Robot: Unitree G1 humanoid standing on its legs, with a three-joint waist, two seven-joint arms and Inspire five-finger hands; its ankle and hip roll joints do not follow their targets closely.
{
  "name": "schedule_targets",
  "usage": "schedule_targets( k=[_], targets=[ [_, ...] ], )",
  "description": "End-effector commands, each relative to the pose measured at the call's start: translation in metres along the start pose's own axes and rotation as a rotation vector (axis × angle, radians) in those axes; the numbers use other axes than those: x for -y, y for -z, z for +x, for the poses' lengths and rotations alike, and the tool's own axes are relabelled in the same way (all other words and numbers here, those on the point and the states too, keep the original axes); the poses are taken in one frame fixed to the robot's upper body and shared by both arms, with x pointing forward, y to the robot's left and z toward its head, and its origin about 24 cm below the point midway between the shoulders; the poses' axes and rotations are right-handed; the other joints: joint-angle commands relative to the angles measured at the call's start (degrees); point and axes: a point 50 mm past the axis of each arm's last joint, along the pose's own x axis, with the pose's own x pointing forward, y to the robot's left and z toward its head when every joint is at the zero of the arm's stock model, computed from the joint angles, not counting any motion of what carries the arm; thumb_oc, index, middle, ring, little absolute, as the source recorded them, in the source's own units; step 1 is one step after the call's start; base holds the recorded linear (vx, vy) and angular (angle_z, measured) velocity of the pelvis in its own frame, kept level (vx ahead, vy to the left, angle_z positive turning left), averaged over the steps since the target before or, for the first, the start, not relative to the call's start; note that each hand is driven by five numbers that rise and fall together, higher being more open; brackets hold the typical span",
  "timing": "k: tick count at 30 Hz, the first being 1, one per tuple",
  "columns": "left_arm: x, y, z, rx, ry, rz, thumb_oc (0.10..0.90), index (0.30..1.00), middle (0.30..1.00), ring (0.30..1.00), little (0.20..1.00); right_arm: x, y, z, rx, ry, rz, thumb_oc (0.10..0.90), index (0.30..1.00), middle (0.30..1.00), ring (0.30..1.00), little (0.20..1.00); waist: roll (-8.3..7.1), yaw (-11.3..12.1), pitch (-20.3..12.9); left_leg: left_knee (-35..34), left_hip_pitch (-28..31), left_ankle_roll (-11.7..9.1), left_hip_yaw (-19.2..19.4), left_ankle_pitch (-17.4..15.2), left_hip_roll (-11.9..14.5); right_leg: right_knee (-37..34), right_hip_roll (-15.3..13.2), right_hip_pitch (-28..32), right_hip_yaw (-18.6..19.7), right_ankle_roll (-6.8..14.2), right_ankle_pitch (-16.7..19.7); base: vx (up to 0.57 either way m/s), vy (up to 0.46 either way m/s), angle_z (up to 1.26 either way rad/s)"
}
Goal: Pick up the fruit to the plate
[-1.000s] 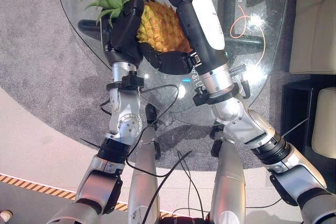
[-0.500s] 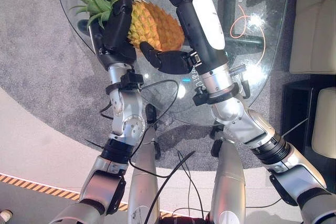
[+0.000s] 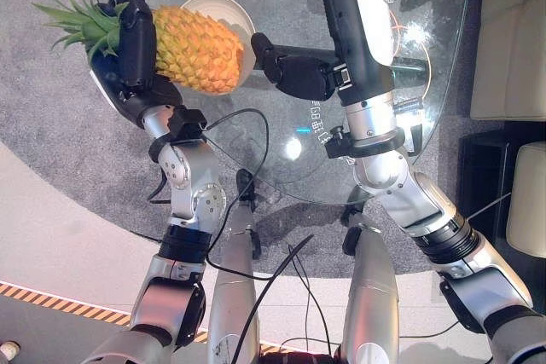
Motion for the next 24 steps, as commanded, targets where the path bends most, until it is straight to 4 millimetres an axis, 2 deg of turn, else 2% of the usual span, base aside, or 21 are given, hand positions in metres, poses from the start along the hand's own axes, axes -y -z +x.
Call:
schedule_targets(
  k=[1,5,11,16,24],
  targets=[
    [0.052,-0.048,0.009,0.332,0.195,-0.114,0.1,0.3,0.3,0.3,0.2,0.023,-0.047,0.032,0.252,0.183,0.047,0.8,0.9,0.9,0.9,0.9,0.8,0.7,-1.4,3.0,0.2,-2.0,-1.7,-2.7,1.7,-11.4,-1.6,4.8,-0.2,3.1,7.9,0.0,0.0,0.0],
    [0.053,-0.052,0.011,0.396,0.182,-0.052,0.1,0.3,0.3,0.3,0.2,0.029,-0.038,0.031,0.218,0.223,0.022,0.8,0.9,0.9,0.9,0.9,0.72,0.4,-1.4,3.0,-0.2,-2.0,-1.6,-2.3,1.7,-11.5,-1.5,4.4,-0.1,3.0,8.2,0.0,0.0,0.0],
    [0.05,-0.055,0.014,0.489,0.152,0.039,0.1,0.3,0.3,0.3,0.2,0.04,-0.012,0.022,0.11,0.31,-0.045,0.8,0.9,0.9,0.9,0.9,0.51,-0.2,-1.4,2.9,-0.1,-2.0,-1.4,-2.4,2.0,-11.4,-1.5,4.4,0.1,3.0,8.2,0.0,0.0,0.0],
    [0.043,-0.056,0.017,0.567,0.115,0.142,0.1,0.3,0.3,0.3,0.2,0.052,0.017,0.007,-0.018,0.405,-0.092,0.8,0.9,0.9,0.9,0.9,0.13,-0.8,-1.4,3.3,0.4,-2.2,-1.2,-3.2,2.4,-10.9,-1.3,4.6,0.3,3.1,7.5,0.0,0.0,0.0],
    [0.038,-0.054,0.024,0.629,0.077,0.248,0.1,0.3,0.3,0.3,0.2,0.066,0.053,-0.017,-0.215,0.532,-0.105,0.8,0.9,0.9,0.9,0.9,-0.34,-1.9,-1.4,3.4,0.6,-2.3,-0.7,-3.3,2.8,-10.7,-1.0,4.5,0.5,3.1,7.4,0.0,0.002,0.0]
  ],
)
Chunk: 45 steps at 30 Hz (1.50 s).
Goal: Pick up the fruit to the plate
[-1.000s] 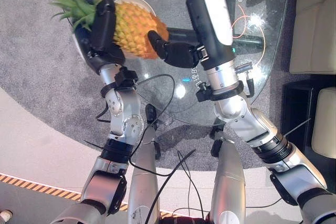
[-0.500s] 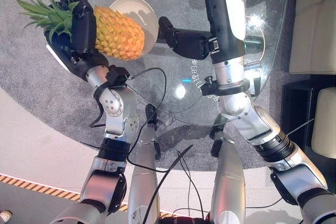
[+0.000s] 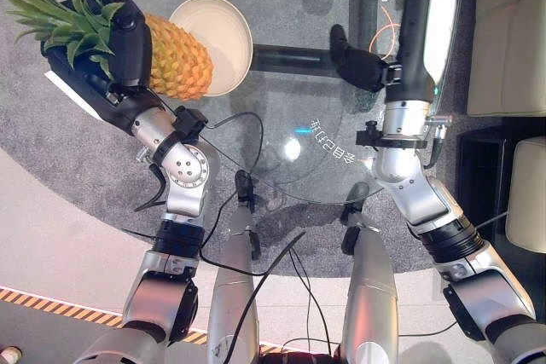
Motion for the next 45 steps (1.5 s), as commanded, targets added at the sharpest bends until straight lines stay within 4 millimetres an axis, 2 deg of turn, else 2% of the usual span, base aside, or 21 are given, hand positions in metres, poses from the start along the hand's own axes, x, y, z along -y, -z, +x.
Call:
schedule_targets(
  k=[1,8,11,21,33,41,45],
  targets=[
    [0.03,-0.056,0.035,0.348,0.055,-0.17,0.1,0.3,0.3,0.3,0.2,0.027,-0.018,0.022,0.099,0.199,0.074,0.8,0.9,0.9,0.9,0.9,-0.33,-0.3,-1.4,3.4,0.5,-2.3,-1.2,-3.4,2.7,-10.0,-1.4,4.4,-0.5,2.9,6.7,0.0,0.017,-0.1],
    [0.024,-0.047,0.042,0.362,0.04,-0.094,0.1,0.3,0.3,0.3,0.2,0.041,0.019,0.018,-0.076,0.289,0.033,0.8,0.9,0.9,0.9,0.9,-0.74,-0.9,-1.4,3.3,0.5,-2.4,-1.0,-3.4,3.0,-9.8,-1.1,4.1,-0.3,2.9,6.6,0.0,0.003,-0.03],
    [0.022,-0.041,0.048,0.37,0.054,-0.046,0.1,0.3,0.3,0.3,0.2,0.049,0.045,0.015,-0.196,0.339,0.021,0.8,0.9,0.9,0.9,0.9,-0.84,-0.9,-1.4,3.2,0.4,-2.6,-0.7,-3.4,3.3,-9.8,-1.0,4.0,-0.5,2.9,6.6,-0.01,0.0,-0.03],
    [0.02,-0.041,0.07,0.407,0.081,0.045,0.1,0.3,0.3,0.3,0.2,0.068,0.094,0.002,-0.413,0.372,-0.055,0.8,0.9,0.9,0.9,0.9,-0.8,-1.1,-1.4,3.4,-0.2,-2.9,-0.4,-3.6,3.9,-9.1,-0.5,3.0,-0.6,2.7,6.3,0.0,-0.001,-0.03],
    [0.028,-0.048,0.087,0.433,0.093,0.07,0.1,0.3,0.3,0.3,0.2,0.083,0.124,-0.008,-0.553,0.421,-0.102,0.8,0.9,0.9,0.9,0.9,-1.11,-1.5,-1.4,4.0,-1.1,-2.9,-0.2,-4.0,4.2,-8.7,0.1,2.1,-0.8,2.2,5.9,0.0,0.0,0.0],
    [0.037,-0.05,0.096,0.403,0.125,0.049,0.1,0.3,0.3,0.3,0.2,0.095,0.153,-0.027,-0.708,0.428,-0.176,0.8,0.9,0.9,0.9,0.9,-0.98,-1.4,-1.4,4.6,-1.9,-2.7,-0.4,-4.4,4.3,-8.5,0.4,1.6,-1.1,1.9,5.5,0.0,0.0,0.0],
    [0.042,-0.05,0.099,0.385,0.142,0.049,0.1,0.3,0.3,0.3,0.2,0.096,0.16,-0.032,-0.752,0.398,-0.198,0.8,0.9,0.9,0.9,0.9,-0.93,-1.4,-1.4,4.9,-2.2,-2.6,-0.5,-4.6,4.2,-8.3,0.5,1.3,-1.1,1.9,5.4,0.0,0.0,0.0]
  ],
)
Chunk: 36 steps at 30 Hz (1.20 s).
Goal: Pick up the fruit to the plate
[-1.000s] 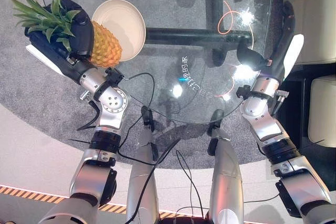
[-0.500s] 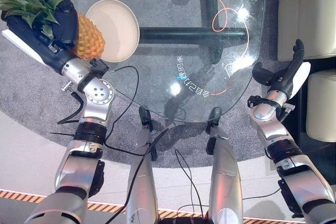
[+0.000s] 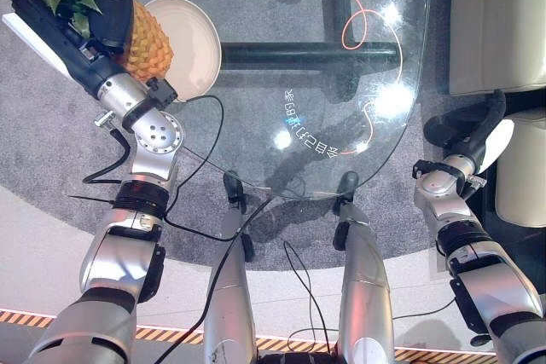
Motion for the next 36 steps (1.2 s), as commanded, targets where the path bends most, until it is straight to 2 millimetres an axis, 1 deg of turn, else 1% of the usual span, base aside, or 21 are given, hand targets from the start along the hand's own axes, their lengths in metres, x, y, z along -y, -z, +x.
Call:
schedule_targets(
  k=[1,5,6,8,12,14,21,26,36],
  targets=[
    [0.013,-0.06,0.047,0.257,-0.015,-0.198,0.1,0.3,0.3,0.3,0.2,0.028,-0.012,0.025,0.043,0.087,0.037,0.8,0.9,0.9,0.9,0.9,-0.44,1.2,-1.6,6.6,-2.1,-2.5,-2.1,-4.7,2.9,-4.5,-1.5,1.7,-1.2,2.0,3.3,0.0,0.0,0.0],
    [0.017,-0.062,0.054,0.247,0.004,-0.186,0.1,0.3,0.3,0.3,0.2,0.027,0.004,0.026,-0.032,0.02,-0.021,0.8,0.9,0.9,0.9,0.9,-0.4,1.1,-1.6,6.9,-2.3,-2.3,-2.2,-4.8,2.9,-4.2,-1.4,1.5,-1.1,1.8,3.1,0.0,0.0,0.0],
    [0.02,-0.062,0.056,0.24,0.015,-0.182,0.1,0.3,0.3,0.3,0.2,0.026,0.015,0.024,-0.087,-0.029,-0.044,0.8,0.9,0.9,0.9,0.9,-0.46,1.0,-1.6,7.1,-2.3,-2.3,-2.2,-4.9,2.9,-4.0,-1.3,1.4,-1.1,1.8,3.0,0.0,0.0,0.0],
    [0.02,-0.062,0.058,0.236,0.024,-0.184,0.1,0.3,0.3,0.3,0.2,0.026,0.021,0.024,-0.115,-0.051,-0.054,0.8,0.9,0.9,0.9,0.9,-0.44,1.0,-1.6,7.3,-2.4,-2.2,-2.2,-5.0,2.9,-3.9,-1.3,1.3,-1.1,1.7,3.0,0.0,0.0,0.0],
    [0.027,-0.065,0.062,0.221,0.063,-0.182,0.1,0.3,0.3,0.3,0.2,0.022,0.041,0.018,-0.221,-0.178,-0.095,0.8,0.9,0.9,0.9,0.9,-0.7,1.0,-1.6,7.6,-2.5,-2.1,-2.3,-5.1,3.1,-3.8,-1.2,1.4,-1.4,1.6,2.9,0.0,0.0,0.0],
    [0.03,-0.066,0.063,0.218,0.073,-0.173,0.1,0.3,0.3,0.3,0.2,0.021,0.044,0.017,-0.25,-0.22,-0.11,0.8,0.9,0.9,0.9,0.9,-0.82,1.1,-1.6,7.8,-2.6,-2.2,-2.4,-5.2,3.1,-3.7,-1.2,1.3,-1.4,1.5,2.9,0.0,0.0,0.0],
    [0.035,-0.065,0.066,0.207,0.094,-0.15,0.1,0.3,0.3,0.3,0.2,0.012,0.051,0.011,-0.313,-0.346,-0.159,0.8,0.9,0.9,0.9,0.9,-1.37,0.7,-1.6,8.2,-3.0,-2.3,-2.4,-5.1,3.4,-3.0,-0.7,0.7,-1.1,1.3,2.7,0.0,0.002,0.0],
    [0.036,-0.064,0.068,0.199,0.102,-0.13,0.1,0.3,0.3,0.3,0.2,0.012,0.058,0.007,-0.338,-0.374,-0.181,0.8,0.9,0.9,0.9,0.9,-1.56,0.5,-1.6,8.2,-3.0,-2.3,-2.4,-5.1,3.3,-3.0,-0.5,0.6,-1.0,1.3,2.7,0.0,0.0,0.0],
    [0.032,-0.059,0.072,0.175,0.09,-0.102,0.1,0.3,0.3,0.3,0.2,0.011,0.054,0.009,-0.319,-0.387,-0.187,0.8,0.9,0.9,0.9,0.9,-1.99,0.0,-1.6,8.5,-3.7,-2.4,-2.4,-5.2,3.3,-3.0,-0.1,-0.1,-0.7,1.1,2.7,0.0,0.011,0.0]
  ],
)
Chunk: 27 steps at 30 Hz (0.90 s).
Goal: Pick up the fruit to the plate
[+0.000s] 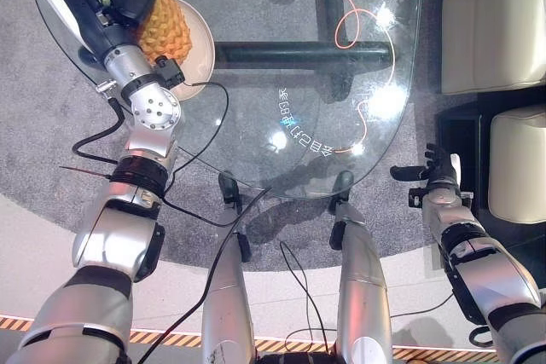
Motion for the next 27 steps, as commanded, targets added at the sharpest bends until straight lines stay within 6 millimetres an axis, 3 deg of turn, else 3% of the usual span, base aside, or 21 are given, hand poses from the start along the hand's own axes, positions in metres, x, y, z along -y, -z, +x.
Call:
schedule_targets(
  k=[1,23,24,26,27],
  targets=[
    [-0.005,-0.065,0.053,0.244,-0.082,-0.115,0.1,0.3,0.3,0.3,0.2,0.021,0.0,0.004,-0.005,0.066,-0.007,0.8,0.9,0.9,0.9,0.9,-1.36,0.6,-1.6,8.3,-3.6,-2.1,-2.4,-5.4,2.6,-3.3,-0.8,0.0,-0.7,1.5,2.4,0.0,0.031,-0.02],
    [-0.024,-0.053,0.067,0.164,-0.127,-0.04,0.1,0.3,0.3,0.3,0.2,0.015,-0.001,0.003,0.005,0.028,-0.019,0.8,0.9,0.9,0.9,0.9,-2.87,-0.1,-1.6,9.4,-5.4,-2.3,-2.6,-5.8,2.8,-2.9,-0.1,-1.5,-0.4,1.4,2.3,0.0,0.002,0.0],
    [-0.024,-0.053,0.068,0.161,-0.131,-0.039,0.127,0.324,0.324,0.324,0.227,0.016,-0.001,0.004,0.005,0.029,-0.019,0.8,0.9,0.9,0.9,0.9,-2.9,-0.1,-1.6,9.4,-5.4,-2.3,-2.6,-5.8,2.8,-3.0,-0.1,-1.5,-0.4,1.5,2.3,0.0,0.0,0.0],
    [-0.025,-0.053,0.069,0.157,-0.138,-0.037,0.289,0.462,0.462,0.462,0.389,0.015,-0.003,0.004,0.008,0.027,-0.021,0.8,0.9,0.9,0.9,0.9,-2.91,-0.2,-1.6,9.4,-5.5,-2.3,-2.5,-5.7,2.8,-3.0,-0.1,-1.6,-0.4,1.5,2.3,0.0,0.0,0.0],
    [-0.026,-0.052,0.069,0.156,-0.137,-0.035,0.325,0.493,0.493,0.493,0.425,0.015,-0.003,0.004,0.009,0.027,-0.021,0.8,0.9,0.9,0.9,0.9,-2.93,-0.2,-1.6,9.4,-5.5,-2.3,-2.5,-5.7,2.8,-3.0,-0.1,-1.7,-0.4,1.4,2.3,0.0,0.0,0.0]
  ],
)
